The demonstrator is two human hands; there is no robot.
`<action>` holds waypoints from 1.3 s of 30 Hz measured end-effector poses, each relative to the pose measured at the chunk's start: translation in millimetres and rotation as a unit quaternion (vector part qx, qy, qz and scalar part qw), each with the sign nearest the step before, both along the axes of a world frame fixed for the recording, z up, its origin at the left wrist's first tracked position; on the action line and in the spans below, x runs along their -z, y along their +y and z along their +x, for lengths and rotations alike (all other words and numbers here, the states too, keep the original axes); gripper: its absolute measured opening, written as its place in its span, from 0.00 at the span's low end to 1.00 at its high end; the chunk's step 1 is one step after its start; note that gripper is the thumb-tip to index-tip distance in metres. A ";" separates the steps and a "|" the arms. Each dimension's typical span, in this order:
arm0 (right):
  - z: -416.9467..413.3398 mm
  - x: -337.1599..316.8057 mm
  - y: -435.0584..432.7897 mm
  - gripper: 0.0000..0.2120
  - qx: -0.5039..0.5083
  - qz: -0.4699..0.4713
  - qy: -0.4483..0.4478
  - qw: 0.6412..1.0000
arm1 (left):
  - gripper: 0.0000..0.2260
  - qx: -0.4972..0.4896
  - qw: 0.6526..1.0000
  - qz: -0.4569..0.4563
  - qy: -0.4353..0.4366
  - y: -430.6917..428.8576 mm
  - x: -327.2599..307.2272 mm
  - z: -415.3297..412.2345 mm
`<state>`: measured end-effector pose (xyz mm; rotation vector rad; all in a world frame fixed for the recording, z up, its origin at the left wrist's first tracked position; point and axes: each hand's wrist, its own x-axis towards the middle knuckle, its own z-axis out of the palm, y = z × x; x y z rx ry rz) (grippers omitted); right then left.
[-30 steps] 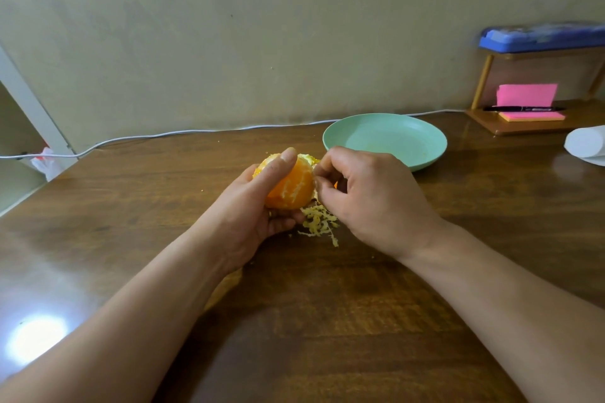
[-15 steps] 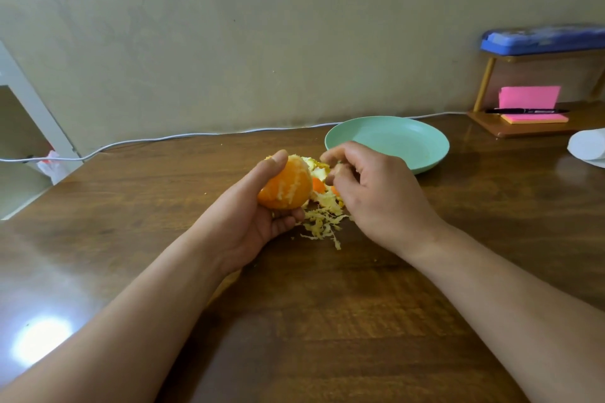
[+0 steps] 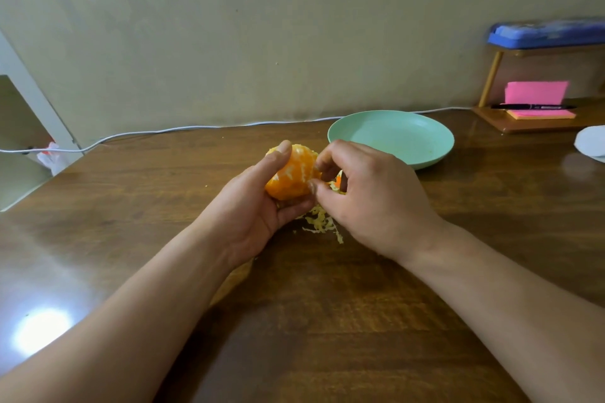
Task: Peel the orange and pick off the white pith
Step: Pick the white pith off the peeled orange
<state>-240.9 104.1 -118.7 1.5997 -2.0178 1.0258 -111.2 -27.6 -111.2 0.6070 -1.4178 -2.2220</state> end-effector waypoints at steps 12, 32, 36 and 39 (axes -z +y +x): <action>-1.7 -1.3 -5.3 0.06 0.016 -0.006 0.073 0.997 | 0.29 -0.031 0.999 -0.033 0.003 -2.8 5.2 -2.9; -16.6 -2.9 2.2 0.06 -0.004 -0.007 -0.017 1.000 | 0.21 -0.033 0.999 -0.007 0.006 1.4 -3.5 0.6; -9.5 -2.0 1.8 0.08 -0.012 0.028 -0.035 0.999 | 0.26 -0.039 0.999 -0.022 0.006 1.0 -1.0 -0.6; -8.9 -1.7 1.4 0.09 -0.010 0.034 -0.050 0.998 | 0.30 -0.050 0.998 -0.044 0.004 2.6 0.9 -1.9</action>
